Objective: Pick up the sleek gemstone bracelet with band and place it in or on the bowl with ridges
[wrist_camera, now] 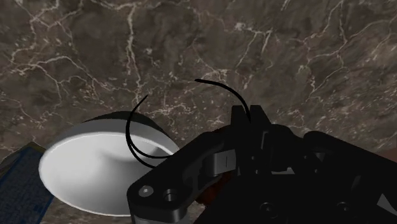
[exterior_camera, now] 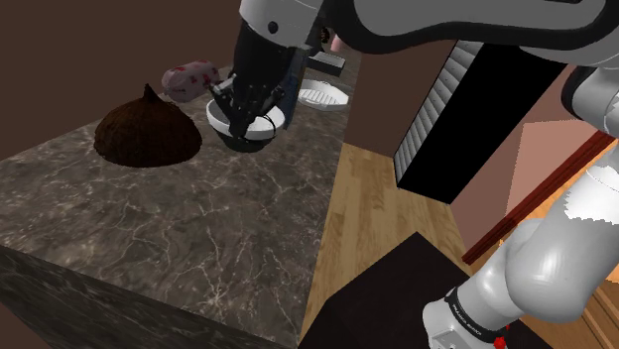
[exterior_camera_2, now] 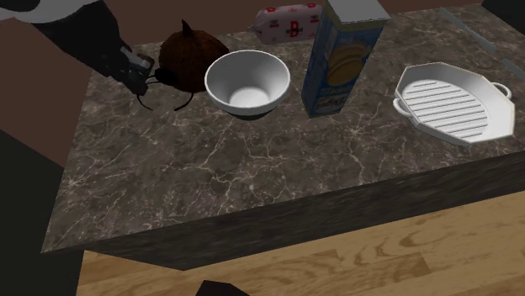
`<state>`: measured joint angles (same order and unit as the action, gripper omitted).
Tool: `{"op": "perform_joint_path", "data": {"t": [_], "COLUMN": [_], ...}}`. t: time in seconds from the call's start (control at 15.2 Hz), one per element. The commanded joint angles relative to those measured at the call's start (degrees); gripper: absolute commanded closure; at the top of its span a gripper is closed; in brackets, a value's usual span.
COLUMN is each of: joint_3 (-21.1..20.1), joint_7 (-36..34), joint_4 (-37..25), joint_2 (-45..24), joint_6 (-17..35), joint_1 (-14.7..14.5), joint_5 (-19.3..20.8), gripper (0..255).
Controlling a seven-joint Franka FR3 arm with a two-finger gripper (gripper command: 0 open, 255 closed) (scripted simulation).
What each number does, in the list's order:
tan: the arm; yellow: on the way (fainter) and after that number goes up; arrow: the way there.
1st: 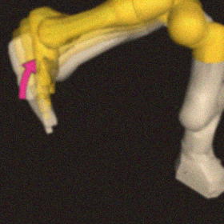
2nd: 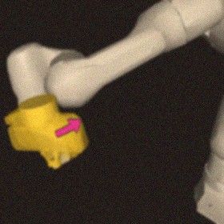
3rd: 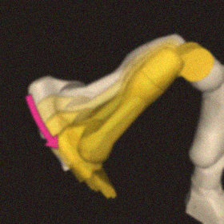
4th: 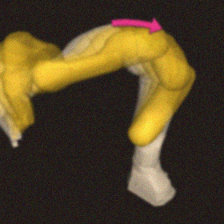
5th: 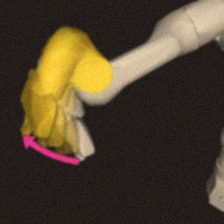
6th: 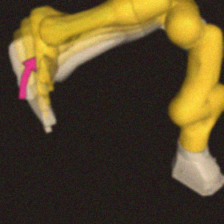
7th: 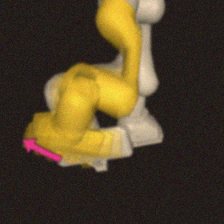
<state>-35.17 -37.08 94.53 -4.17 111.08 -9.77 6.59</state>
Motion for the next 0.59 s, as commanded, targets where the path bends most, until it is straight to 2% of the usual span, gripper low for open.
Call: {"op": "perform_joint_path", "data": {"t": [0.0,0.26,0.53], "joint_3": [-0.1,-0.2,1.4], "joint_7": [0.0,0.0,3.3], "joint_4": [-1.7,-4.8,-10.4], "joint_2": [-0.2,-0.7,-5.6], "joint_6": [-1.5,-4.2,-5.5], "joint_1": [-0.1,-0.3,1.0], "joint_5": [0.1,0.4,2.2], "gripper": [255,255,255]}}
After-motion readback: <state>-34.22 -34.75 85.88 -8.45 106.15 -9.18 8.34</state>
